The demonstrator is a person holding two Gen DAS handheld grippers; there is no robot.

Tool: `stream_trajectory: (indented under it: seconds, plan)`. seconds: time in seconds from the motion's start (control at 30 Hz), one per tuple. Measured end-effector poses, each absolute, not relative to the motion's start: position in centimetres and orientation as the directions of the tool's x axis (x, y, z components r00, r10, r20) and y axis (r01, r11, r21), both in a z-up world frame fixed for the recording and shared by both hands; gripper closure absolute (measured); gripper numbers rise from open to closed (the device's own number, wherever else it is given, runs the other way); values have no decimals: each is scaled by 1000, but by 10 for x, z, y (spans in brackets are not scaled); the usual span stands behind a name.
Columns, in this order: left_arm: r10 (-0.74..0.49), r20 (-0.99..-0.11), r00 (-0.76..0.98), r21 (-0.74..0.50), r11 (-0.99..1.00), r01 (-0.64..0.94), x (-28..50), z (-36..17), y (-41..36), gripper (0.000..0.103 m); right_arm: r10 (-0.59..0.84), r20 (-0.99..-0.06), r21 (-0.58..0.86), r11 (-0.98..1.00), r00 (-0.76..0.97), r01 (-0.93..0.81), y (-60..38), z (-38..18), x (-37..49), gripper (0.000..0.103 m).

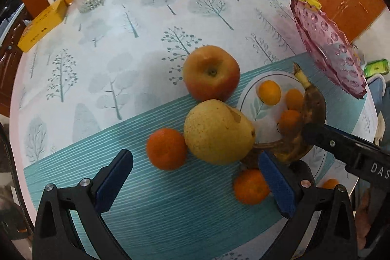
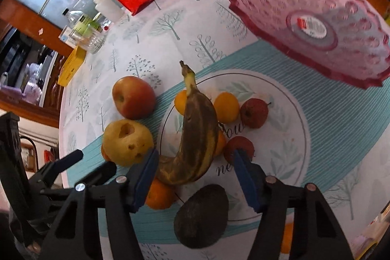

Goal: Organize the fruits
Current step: 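Grasp the brown banana with the right tool while the left tool grasps the yellow pear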

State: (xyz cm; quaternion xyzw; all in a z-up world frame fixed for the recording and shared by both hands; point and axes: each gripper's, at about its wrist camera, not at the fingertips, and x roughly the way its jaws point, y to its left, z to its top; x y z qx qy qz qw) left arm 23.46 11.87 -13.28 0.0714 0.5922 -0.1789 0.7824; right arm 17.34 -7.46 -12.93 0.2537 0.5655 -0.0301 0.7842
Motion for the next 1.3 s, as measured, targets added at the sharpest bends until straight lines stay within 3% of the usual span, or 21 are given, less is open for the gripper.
stream_trajectory:
  seconds: [0.13,0.3,0.47,1.17,1.23,1.3]
  plan:
    - [-189,-959,213,-94,917,388,238,-144,112,1,244,-902,372,858,355,354,-75,-138,178,41]
    - [-185,-964,192,-102,921,377,247,-158,107,1,252,-904,377,850,346,366,-75,-147,182,63]
    - [-193,-959,206,-102,917,386,251,-159,99,0,258,-890,396,845,376,359,-78,-145,176,70]
    - [-105,-953,283,60,855,516,238,-166,71,0,136,-880,318,881,455,351,-80,-116,146,71]
    - [-116,-949,294,61,847,528,235,-165,71,5,134,-876,319,882,463,348,-80,-114,144,71]
    - [-192,-940,281,1,824,567,231,-158,68,37,132,-874,319,882,468,347,-79,-112,142,71]
